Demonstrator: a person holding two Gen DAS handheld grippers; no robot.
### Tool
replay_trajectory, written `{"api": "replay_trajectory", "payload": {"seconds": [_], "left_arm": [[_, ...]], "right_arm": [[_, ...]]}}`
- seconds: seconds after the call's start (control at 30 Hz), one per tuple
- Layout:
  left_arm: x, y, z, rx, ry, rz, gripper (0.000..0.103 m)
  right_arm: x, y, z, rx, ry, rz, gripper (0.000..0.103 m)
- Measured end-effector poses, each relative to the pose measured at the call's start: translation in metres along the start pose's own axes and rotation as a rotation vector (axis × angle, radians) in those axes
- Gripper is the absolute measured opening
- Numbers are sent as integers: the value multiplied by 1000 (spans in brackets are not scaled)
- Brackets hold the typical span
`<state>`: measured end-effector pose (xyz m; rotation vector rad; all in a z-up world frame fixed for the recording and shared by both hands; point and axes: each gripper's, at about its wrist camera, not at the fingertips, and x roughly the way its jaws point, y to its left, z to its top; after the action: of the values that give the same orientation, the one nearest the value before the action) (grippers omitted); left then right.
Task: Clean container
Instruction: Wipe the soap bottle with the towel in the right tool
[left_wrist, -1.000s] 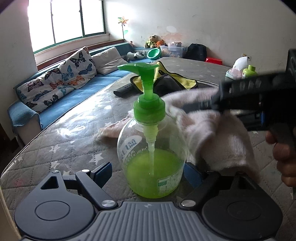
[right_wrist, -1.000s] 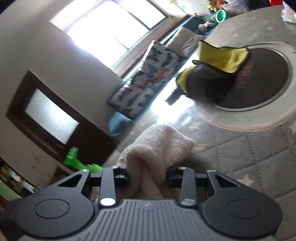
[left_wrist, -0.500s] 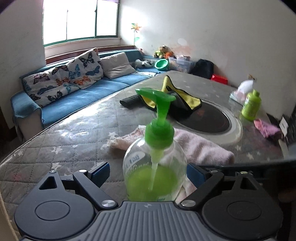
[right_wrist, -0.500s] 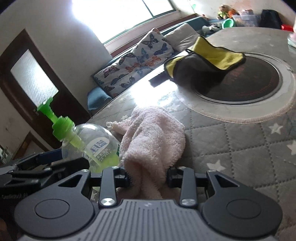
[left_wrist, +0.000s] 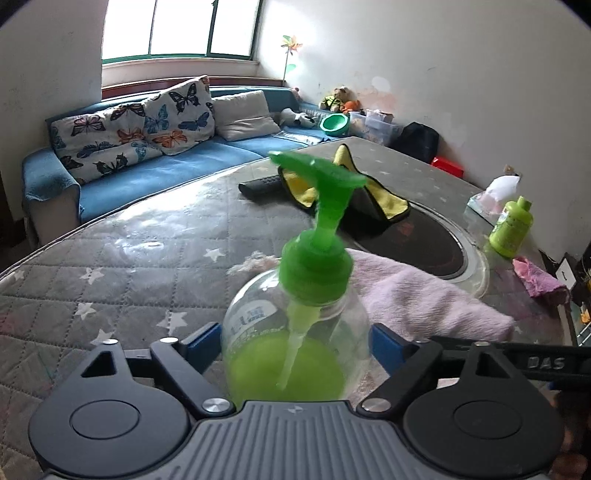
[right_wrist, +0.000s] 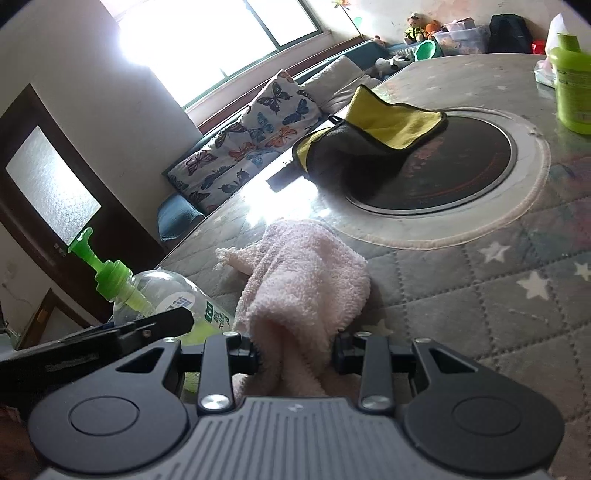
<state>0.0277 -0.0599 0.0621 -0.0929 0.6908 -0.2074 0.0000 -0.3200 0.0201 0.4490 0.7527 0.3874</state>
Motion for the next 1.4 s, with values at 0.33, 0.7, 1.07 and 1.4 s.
{"api": "replay_trajectory", "payload": {"seconds": [0.33, 0.7, 1.07, 1.4], "left_arm": [[-11, -1, -8, 92, 40, -155, 87], [-20, -13, -26, 228, 52, -258, 87], [-22, -10, -27, 222, 46, -250, 88], [-31, -6, -30, 222, 43, -255, 87]], "right_arm": [[-28, 5, 14, 37, -74, 111, 34], [-28, 24, 14, 35, -58, 262, 34], [11, -17, -13, 124, 38, 145, 34], [-12, 6, -25, 27, 30, 122, 33]]}}
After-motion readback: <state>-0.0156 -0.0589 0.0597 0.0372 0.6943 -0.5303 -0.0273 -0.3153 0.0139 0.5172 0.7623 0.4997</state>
